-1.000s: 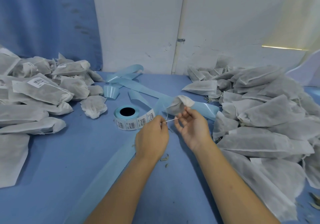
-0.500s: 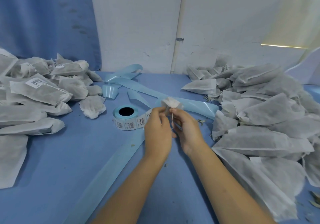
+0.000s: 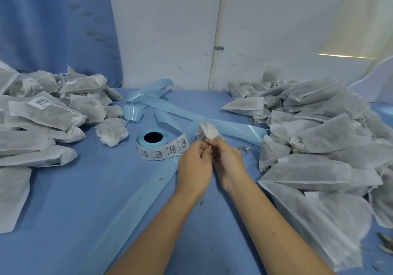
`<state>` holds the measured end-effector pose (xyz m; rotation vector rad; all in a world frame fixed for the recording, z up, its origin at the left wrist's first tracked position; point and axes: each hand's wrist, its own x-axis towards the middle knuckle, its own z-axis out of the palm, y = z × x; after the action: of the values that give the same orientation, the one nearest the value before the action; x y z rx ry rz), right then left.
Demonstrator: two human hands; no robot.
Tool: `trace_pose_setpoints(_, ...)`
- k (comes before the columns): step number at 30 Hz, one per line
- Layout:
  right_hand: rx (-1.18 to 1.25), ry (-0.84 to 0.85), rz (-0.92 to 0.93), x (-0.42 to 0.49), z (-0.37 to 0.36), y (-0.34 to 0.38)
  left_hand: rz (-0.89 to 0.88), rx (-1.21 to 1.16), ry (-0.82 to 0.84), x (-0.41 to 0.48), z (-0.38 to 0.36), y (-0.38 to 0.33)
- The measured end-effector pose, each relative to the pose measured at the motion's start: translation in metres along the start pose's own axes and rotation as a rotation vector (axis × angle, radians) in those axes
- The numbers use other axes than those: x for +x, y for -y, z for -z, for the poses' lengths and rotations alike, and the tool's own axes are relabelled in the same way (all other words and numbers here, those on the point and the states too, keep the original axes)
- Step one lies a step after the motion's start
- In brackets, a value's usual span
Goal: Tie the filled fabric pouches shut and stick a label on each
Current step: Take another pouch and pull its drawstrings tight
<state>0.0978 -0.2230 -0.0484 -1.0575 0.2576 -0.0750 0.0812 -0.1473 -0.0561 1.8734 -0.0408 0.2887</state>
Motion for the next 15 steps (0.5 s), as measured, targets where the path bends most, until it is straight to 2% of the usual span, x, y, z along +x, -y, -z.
trace_pose_setpoints(4,-0.035,0.050,-0.003,0.002,0.003,0.000,-0.008,0.009,-0.011,0.001,0.003,0.003)
trace_pose_setpoints(11,-0.307,0.104,0.091,-0.001,0.001,-0.003,-0.112,0.118,-0.084,-0.001,0.006,0.013)
trace_pose_setpoints(15,-0.313,0.113,0.141,-0.002,0.000,0.000,-0.151,0.101,-0.124,0.000,0.007,0.015)
